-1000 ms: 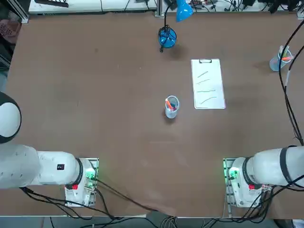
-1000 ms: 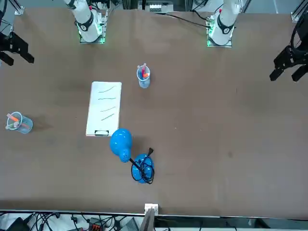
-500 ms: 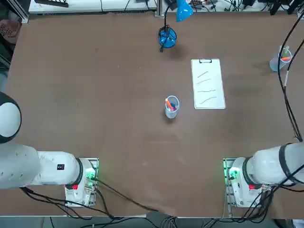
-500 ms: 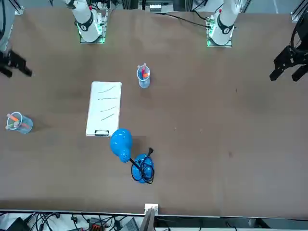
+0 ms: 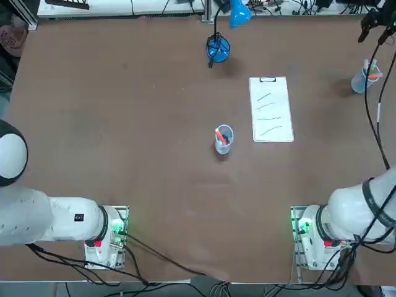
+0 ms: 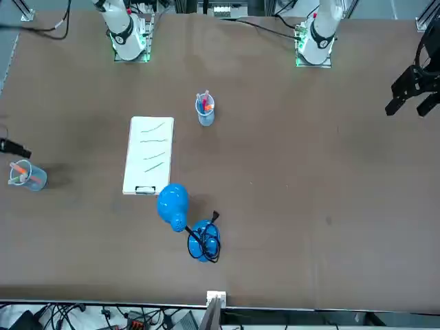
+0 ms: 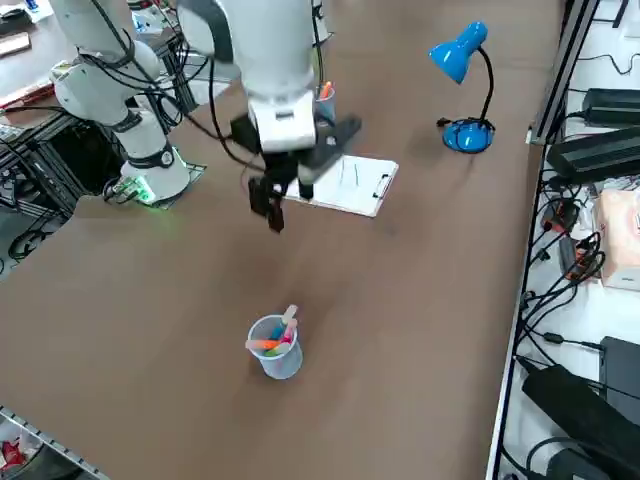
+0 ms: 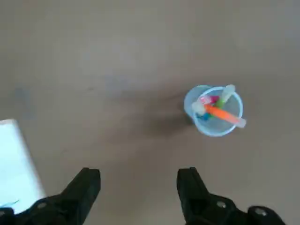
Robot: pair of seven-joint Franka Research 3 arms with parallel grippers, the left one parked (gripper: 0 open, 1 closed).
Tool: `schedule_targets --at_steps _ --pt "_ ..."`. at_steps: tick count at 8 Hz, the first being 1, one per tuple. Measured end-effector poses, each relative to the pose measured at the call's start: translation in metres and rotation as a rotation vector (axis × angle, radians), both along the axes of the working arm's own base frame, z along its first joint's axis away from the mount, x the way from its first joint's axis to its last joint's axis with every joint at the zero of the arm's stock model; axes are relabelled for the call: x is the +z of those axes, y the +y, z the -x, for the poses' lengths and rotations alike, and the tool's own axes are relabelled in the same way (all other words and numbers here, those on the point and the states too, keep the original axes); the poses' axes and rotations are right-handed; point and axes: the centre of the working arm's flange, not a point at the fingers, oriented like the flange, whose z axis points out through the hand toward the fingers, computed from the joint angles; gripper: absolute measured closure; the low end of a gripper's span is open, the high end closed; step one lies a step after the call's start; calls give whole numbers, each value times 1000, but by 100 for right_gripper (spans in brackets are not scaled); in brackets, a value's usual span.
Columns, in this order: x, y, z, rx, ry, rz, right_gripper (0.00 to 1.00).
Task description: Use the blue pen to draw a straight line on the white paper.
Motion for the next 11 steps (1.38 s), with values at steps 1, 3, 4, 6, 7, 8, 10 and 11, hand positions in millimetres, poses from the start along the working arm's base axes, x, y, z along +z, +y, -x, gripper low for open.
schedule_targets --at_steps 1,3,4,6,7,8,10,11 --pt "-26 -14 -7 -40 15 30 2" --pt "-71 -47 -8 -128 50 68 5" --pt "-90 -58 -7 -172 59 84 6" --pt "-119 -60 -12 -248 55 105 11" --pt "-126 -60 -16 -256 50 120 13" --pt "-127 -63 -19 -253 49 138 13" --pt "-127 -66 -21 -250 48 156 13" --pt "-126 -68 -20 -253 48 158 14"
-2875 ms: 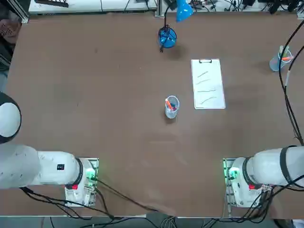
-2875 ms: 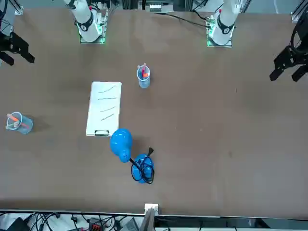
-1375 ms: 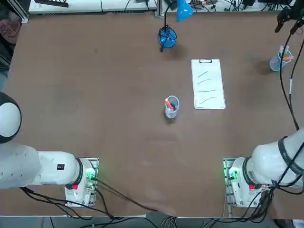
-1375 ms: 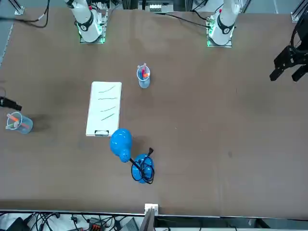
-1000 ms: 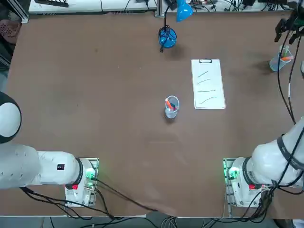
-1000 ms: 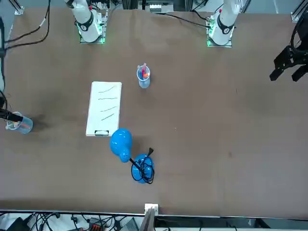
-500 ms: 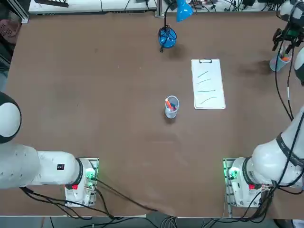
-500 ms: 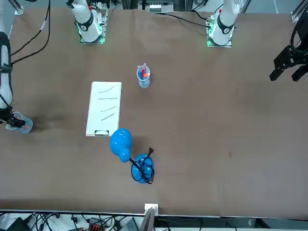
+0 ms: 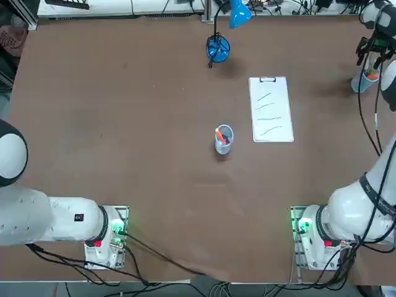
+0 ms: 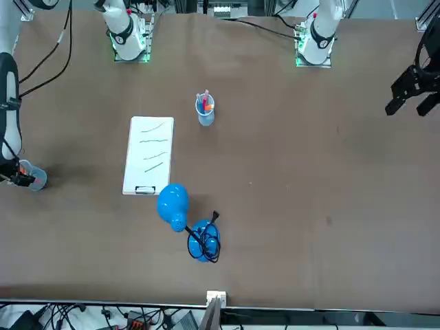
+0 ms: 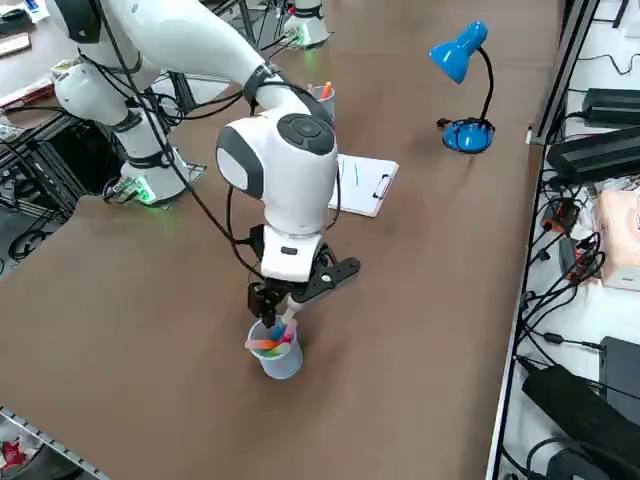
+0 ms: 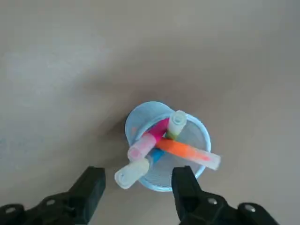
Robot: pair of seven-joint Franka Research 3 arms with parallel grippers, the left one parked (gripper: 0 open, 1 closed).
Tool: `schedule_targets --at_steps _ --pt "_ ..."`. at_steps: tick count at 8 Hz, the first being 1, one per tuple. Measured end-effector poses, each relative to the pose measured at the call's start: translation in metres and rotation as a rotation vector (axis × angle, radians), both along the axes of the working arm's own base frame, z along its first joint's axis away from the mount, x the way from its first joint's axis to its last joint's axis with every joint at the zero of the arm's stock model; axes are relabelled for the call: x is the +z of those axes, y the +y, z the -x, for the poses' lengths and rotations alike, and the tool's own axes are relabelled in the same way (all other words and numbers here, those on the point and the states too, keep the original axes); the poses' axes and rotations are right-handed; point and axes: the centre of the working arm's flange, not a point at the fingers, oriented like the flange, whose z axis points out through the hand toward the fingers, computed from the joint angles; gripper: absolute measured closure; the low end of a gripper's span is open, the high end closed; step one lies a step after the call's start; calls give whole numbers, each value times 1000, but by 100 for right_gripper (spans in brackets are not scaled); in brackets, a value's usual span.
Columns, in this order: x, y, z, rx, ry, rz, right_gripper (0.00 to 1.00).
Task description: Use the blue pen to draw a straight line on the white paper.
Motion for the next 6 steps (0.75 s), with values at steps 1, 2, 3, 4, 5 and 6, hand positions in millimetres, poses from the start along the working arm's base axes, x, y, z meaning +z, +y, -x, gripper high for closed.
schedule_targets --at_steps 1,2,3,4,5,6 --pt "-1 -3 1 -7 1 2 15" --pt "-3 -5 3 -15 3 4 18" --pt "-6 -7 3 -27 5 6 20" --pt "-9 -7 3 -39 5 8 22" --pt "-11 -7 3 -43 4 9 22" --pt "-11 -8 2 -43 -1 12 24"
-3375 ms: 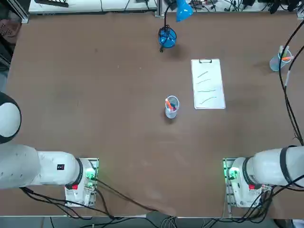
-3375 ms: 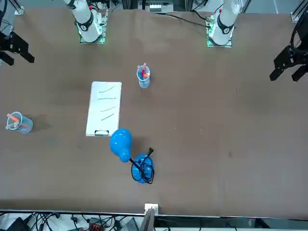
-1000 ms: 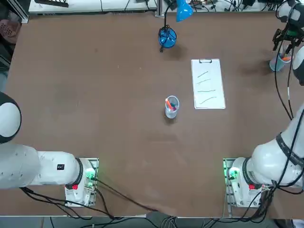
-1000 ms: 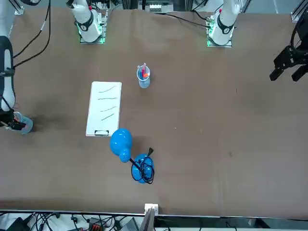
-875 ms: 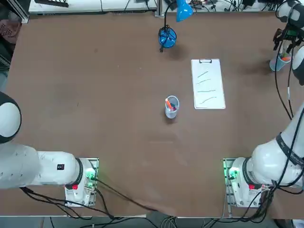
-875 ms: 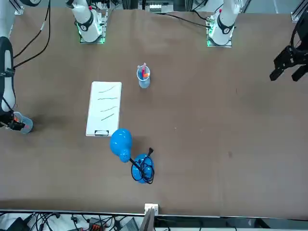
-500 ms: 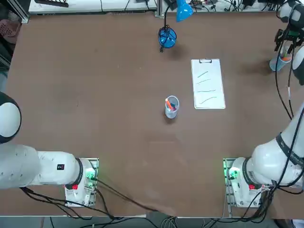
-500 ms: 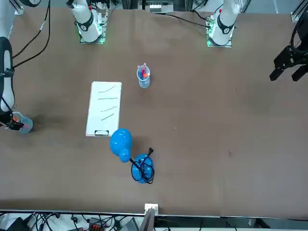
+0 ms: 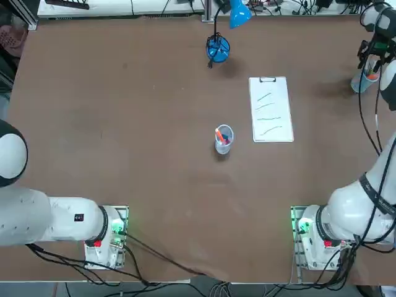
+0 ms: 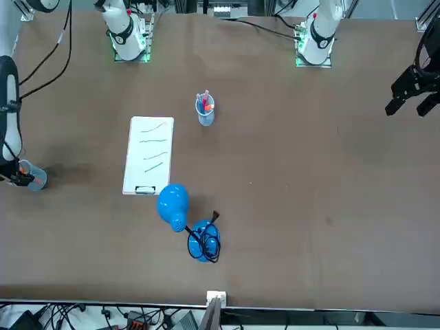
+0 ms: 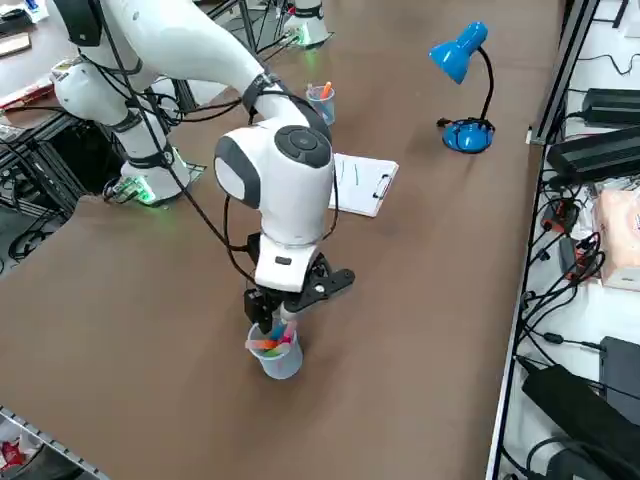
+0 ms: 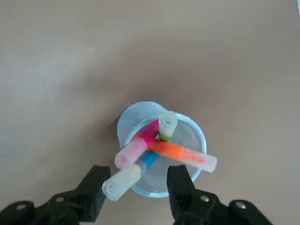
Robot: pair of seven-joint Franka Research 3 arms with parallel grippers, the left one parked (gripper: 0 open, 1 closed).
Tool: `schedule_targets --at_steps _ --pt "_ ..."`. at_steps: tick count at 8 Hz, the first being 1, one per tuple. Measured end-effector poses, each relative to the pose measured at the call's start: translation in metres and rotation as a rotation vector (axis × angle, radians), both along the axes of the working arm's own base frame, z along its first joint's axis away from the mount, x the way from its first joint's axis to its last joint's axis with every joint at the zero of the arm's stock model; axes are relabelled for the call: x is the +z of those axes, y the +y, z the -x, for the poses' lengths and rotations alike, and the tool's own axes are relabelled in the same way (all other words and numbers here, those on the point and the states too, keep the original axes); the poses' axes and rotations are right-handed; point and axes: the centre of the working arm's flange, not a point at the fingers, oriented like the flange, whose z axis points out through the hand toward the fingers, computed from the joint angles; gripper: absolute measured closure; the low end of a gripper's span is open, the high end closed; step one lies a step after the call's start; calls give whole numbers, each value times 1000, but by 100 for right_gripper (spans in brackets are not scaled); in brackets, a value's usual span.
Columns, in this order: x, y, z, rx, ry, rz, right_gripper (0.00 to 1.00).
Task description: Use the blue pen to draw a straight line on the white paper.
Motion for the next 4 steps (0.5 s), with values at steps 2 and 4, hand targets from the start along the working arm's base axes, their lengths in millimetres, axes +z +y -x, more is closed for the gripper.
schedule_targets --at_steps 2,4 --pt "6 -6 -1 -7 -13 7 27" --pt "7 -12 1 -16 -16 8 33"
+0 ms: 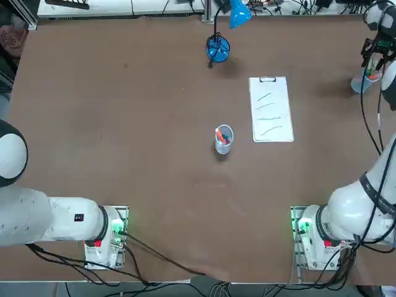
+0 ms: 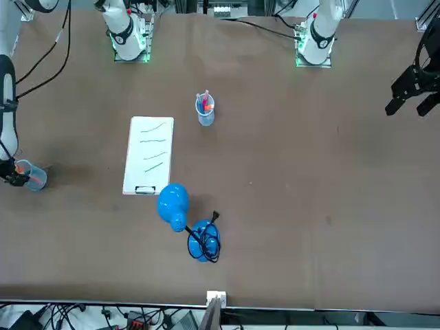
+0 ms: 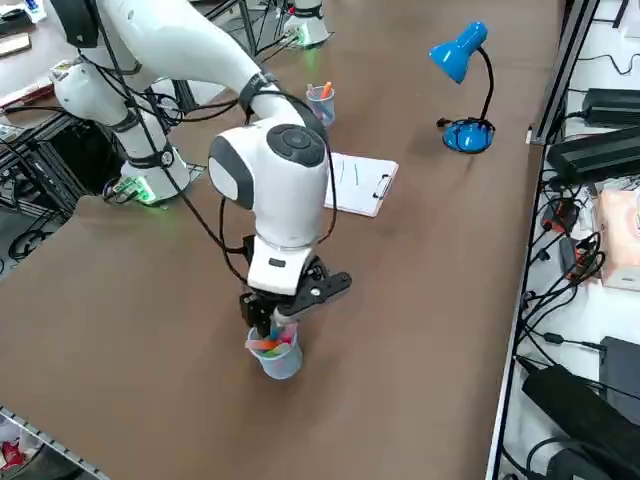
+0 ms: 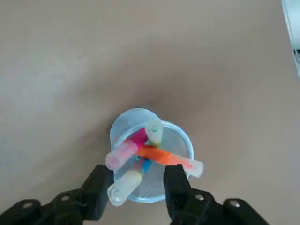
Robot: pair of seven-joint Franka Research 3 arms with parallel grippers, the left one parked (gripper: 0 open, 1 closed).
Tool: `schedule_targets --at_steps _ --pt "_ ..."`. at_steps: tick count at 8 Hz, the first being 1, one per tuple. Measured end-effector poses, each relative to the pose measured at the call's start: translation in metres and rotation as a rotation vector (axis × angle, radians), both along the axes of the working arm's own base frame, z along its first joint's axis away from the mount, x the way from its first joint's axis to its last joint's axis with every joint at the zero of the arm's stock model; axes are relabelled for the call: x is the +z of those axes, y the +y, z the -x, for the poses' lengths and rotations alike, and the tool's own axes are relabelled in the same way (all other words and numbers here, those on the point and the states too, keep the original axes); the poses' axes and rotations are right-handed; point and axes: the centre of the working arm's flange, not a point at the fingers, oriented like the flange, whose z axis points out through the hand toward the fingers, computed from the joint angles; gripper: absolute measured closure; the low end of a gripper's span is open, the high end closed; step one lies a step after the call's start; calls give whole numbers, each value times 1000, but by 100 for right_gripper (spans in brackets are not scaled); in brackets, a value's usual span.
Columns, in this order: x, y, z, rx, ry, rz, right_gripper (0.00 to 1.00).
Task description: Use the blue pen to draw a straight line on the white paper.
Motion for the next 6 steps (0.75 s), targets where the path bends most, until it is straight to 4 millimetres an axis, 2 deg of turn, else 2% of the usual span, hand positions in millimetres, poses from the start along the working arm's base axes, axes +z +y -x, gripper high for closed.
schedule_targets --at_steps 2,6 --pt "0 -1 0 -1 0 0 33" --pt "0 -1 1 -2 2 -1 41"
